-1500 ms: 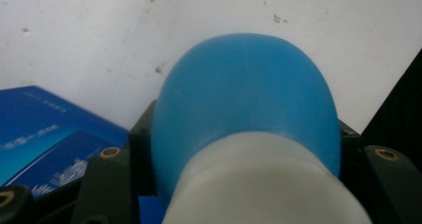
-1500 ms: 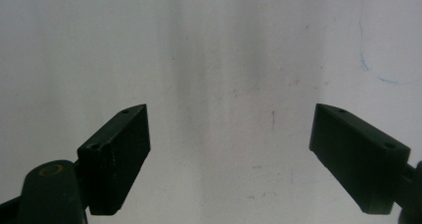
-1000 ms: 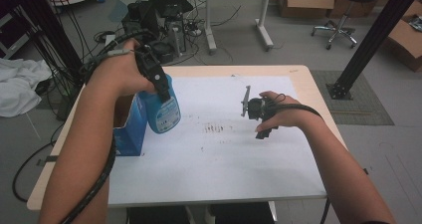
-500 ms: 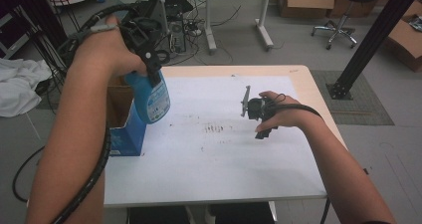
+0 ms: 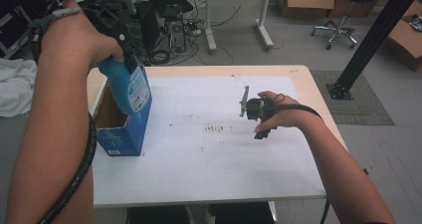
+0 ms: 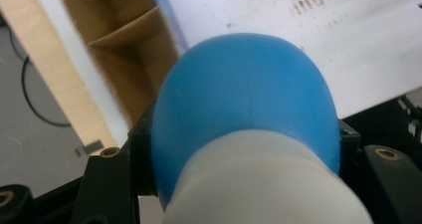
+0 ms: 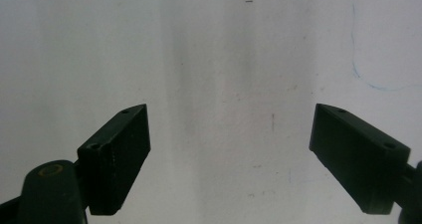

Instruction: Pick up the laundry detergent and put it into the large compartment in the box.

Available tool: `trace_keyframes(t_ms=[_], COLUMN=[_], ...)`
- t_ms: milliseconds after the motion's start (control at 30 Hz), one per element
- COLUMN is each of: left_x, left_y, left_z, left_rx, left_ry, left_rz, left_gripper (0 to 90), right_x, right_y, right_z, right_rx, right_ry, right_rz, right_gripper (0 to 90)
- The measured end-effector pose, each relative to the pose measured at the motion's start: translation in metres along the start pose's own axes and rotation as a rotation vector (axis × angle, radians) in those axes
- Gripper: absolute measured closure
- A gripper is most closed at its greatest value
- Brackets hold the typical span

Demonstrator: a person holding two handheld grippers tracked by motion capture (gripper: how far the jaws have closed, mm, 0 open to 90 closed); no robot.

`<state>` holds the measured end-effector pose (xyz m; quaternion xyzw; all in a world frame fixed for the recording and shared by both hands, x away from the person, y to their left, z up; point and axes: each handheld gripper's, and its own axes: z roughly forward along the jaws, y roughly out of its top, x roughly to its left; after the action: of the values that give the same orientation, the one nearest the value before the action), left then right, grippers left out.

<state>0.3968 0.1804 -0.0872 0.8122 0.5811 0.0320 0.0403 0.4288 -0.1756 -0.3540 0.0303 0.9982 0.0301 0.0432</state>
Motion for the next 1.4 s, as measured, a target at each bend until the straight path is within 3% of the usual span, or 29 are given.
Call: trace_keyframes(t_ms=[33,100,167,200,267,333,467,800,1167,1400], left_x=[0.0,0.012,0.016,0.024,0.029,0.041,0.054,0.072,0.073,0.076], left_y=[0.0,-0.004,-0.005,-0.007,-0.008,-0.011,-0.014,-0.012,-0.005,-0.002], left_z=[0.0,0.0,-0.001,0.0,0.0,0.002,0.007,0.022,0.044,0.073], left_rx=[0.0,0.001,0.001,-0.001,0.001,0.005,0.009,0.009,0.016,0.038], left_ry=[0.0,0.008,0.011,0.016,0.019,0.023,0.026,0.039,0.027,0.01], left_rz=[0.0,-0.06,-0.079,-0.118,-0.141,-0.198,-0.25,-0.289,-0.276,-0.265], left_gripper=[38.4,38.4,38.4,38.4,38.4,38.4,38.4,38.4,38.4,38.4], right_x=[0.0,0.001,0.001,0.001,0.001,0.001,0.0,-0.001,-0.001,-0.001], right_y=[0.0,0.001,0.002,0.002,0.003,0.003,0.005,0.006,0.005,0.006], right_z=[0.0,-0.001,0.0,0.0,0.0,0.0,0.0,0.001,0.001,0.001], right_rx=[0.0,0.002,0.002,0.003,0.006,0.007,0.012,0.014,0.015,0.014], right_ry=[0.0,0.0,-0.001,0.0,-0.001,-0.001,0.001,0.003,0.001,0.003], right_rz=[0.0,-0.002,-0.004,-0.005,-0.005,-0.005,-0.008,-0.006,-0.003,-0.008], right_gripper=[16.6,16.6,16.6,16.6,16.6,16.6,16.6,16.6,16.6,16.6])
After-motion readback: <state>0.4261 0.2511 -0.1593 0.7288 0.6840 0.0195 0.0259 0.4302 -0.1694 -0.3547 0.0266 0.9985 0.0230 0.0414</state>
